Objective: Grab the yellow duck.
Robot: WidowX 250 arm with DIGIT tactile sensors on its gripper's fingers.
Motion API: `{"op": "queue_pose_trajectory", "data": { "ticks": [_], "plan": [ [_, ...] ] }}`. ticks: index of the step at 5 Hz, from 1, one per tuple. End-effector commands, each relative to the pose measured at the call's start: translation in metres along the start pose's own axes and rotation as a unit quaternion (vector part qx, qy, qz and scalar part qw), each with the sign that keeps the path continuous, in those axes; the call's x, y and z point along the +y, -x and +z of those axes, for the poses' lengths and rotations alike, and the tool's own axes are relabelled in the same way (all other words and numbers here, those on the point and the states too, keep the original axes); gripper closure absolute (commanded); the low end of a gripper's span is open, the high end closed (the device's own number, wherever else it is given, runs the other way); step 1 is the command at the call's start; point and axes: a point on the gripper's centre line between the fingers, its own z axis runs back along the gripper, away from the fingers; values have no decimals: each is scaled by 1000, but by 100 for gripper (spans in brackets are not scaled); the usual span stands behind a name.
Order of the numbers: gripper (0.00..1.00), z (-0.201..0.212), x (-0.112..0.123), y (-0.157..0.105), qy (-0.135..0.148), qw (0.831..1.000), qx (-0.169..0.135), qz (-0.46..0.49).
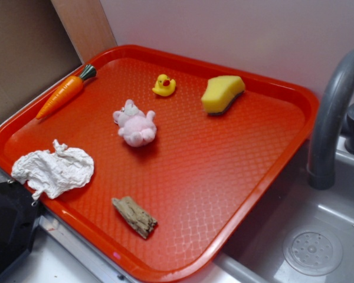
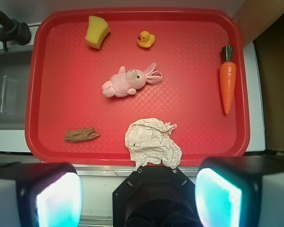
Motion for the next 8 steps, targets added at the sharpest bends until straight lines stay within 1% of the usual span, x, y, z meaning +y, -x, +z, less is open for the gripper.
{"op": "queue_pose_trajectory", "data": {
  "ticks": [1,2,3,4,5,6,7,8],
  "plan": [
    [0,0,0,0,0,1000,0,0],
    [0,-8,6,-42,-36,994,-19,-105],
    [0,-20,7,-79,-55,980,-21,-188],
    [0,-33,10,-110,-91,969,-27,-227],
    [0,-56,14,-144,-136,942,-37,-306],
    [0,-91,2,-178,-165,887,-22,-431],
    [0,-134,-13,-196,-125,834,-3,-538],
    [0,-164,-15,-190,-90,787,43,-608]
  ]
}}
